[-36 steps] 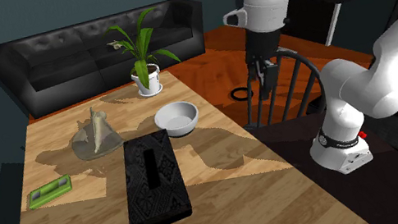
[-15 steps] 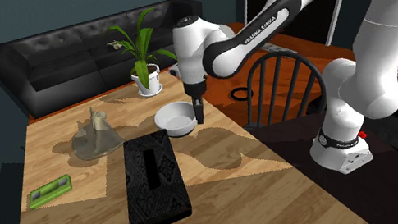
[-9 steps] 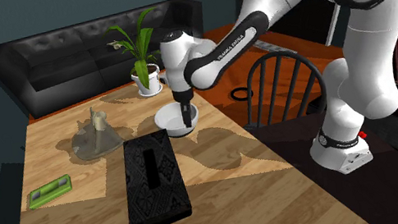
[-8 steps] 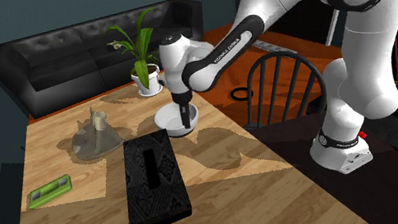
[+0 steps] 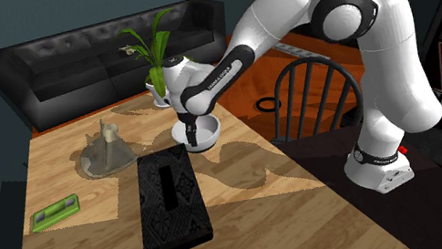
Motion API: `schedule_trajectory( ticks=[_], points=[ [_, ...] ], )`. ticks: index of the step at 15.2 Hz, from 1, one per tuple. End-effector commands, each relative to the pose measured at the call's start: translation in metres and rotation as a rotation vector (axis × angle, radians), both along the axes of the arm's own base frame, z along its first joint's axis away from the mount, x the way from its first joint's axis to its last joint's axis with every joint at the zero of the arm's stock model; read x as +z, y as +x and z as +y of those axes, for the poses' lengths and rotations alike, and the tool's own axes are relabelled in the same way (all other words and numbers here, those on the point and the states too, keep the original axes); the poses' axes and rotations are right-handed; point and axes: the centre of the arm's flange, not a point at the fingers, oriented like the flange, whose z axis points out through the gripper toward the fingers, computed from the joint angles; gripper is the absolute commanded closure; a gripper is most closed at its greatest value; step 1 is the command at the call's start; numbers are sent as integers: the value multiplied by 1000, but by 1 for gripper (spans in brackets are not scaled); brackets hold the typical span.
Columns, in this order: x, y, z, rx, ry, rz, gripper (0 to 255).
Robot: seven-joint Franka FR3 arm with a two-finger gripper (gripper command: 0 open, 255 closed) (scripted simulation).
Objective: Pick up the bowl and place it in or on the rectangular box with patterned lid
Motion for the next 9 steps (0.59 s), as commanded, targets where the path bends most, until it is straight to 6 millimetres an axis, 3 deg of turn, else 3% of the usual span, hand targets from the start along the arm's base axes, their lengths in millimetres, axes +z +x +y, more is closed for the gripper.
schedule_trajectory(
  ticks=[1, 9],
  points=[
    [-11, 8, -9, -1, -3, 0, 0],
    [-51, 8, -14, -1, -3, 0, 0]
  ],
)
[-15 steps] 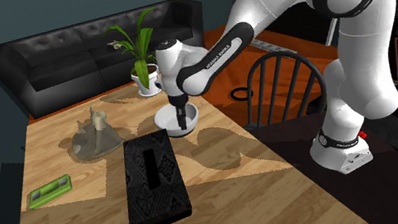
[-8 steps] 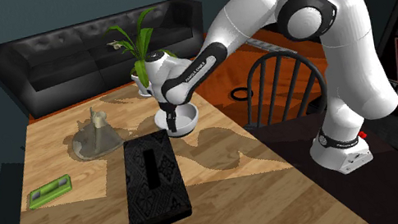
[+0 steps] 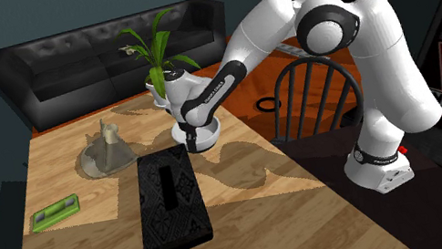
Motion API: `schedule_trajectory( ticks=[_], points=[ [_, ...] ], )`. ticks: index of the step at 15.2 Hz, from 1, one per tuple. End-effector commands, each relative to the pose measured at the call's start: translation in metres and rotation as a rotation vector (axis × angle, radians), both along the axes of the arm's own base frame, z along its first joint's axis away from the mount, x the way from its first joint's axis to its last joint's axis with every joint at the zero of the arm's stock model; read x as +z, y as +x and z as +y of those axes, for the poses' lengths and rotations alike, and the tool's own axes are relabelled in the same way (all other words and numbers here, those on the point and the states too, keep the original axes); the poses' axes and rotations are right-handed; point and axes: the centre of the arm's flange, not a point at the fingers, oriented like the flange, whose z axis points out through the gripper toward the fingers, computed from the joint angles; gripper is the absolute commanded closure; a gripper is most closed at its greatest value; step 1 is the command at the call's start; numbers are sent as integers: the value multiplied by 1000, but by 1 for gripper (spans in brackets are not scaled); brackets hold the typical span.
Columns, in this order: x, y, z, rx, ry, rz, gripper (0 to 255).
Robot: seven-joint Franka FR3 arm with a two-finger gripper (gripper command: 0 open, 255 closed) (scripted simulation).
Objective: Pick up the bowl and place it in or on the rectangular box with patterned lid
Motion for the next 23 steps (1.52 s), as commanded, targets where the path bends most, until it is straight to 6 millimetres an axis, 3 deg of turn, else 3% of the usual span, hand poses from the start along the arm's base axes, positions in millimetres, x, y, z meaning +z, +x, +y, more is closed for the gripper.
schedule_trajectory(
  ticks=[1, 7, 8, 17, 23],
  points=[
    [-2, 0, 0, 0, 0, -1, 0],
    [-2, 0, 0, 0, 0, -1, 0],
    [-2, 0, 0, 0, 0, -1, 255],
    [-2, 0, 0, 0, 0, -1, 255],
    [29, 0, 0, 0, 0, -1, 255]
  ],
)
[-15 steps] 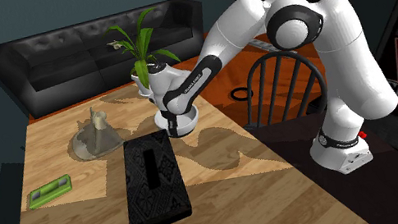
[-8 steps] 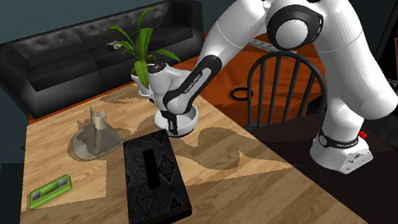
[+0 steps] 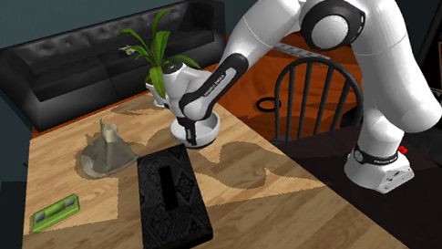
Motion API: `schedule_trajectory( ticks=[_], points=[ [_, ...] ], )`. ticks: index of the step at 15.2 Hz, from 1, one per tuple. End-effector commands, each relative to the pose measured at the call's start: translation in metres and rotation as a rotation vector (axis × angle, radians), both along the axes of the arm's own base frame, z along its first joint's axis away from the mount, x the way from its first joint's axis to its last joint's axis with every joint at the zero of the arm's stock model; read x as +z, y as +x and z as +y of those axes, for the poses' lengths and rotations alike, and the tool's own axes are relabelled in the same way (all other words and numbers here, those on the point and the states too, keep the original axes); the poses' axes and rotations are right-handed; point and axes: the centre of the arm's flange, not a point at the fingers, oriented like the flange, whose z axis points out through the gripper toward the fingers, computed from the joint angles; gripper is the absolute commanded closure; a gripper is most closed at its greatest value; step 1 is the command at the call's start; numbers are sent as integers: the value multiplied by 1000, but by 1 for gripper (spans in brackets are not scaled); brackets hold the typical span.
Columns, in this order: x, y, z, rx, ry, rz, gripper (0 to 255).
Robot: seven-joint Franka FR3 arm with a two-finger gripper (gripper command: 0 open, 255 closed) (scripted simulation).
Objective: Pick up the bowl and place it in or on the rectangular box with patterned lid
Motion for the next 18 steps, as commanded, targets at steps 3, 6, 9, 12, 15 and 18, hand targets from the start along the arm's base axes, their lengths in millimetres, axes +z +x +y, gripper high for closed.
schedule_trajectory(
  ticks=[3, 6, 9, 12, 15, 18],
  points=[
    [21, 1, 1, 0, -1, -1, 255],
    [37, 1, 1, 0, -1, -1, 255],
    [53, 1, 1, 0, -1, -1, 255],
    [69, 1, 1, 0, -1, -1, 255],
    [85, 1, 1, 0, -1, -1, 255],
    [101, 1, 1, 0, -1, -1, 255]
  ],
)
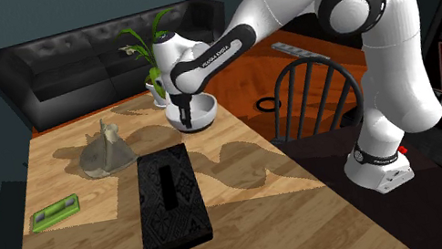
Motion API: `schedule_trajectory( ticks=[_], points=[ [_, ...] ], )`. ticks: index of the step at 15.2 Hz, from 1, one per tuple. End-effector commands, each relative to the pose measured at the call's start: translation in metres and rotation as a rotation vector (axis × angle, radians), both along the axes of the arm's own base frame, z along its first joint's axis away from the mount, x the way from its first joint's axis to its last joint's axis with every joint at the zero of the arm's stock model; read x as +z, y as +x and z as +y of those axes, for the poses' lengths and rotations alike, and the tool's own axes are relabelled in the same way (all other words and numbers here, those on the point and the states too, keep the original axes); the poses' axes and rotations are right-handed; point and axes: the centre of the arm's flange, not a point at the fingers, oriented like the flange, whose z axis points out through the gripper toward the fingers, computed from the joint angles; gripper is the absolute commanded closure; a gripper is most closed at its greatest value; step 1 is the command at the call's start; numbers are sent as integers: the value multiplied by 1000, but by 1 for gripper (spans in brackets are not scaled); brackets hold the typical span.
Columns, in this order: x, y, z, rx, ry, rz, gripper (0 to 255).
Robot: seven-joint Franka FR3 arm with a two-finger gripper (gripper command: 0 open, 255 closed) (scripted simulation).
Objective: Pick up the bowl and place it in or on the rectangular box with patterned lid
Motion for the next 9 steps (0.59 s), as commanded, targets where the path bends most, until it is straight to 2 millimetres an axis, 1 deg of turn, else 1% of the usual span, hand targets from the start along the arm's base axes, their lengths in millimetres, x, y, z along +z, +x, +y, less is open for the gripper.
schedule_trajectory(
  ticks=[1, 8, 9],
  points=[
    [12, 0, -1, 0, -1, -1, 255],
    [49, 0, -1, 0, -1, -1, 255],
    [51, 0, -1, 0, -1, -1, 255]
  ],
)
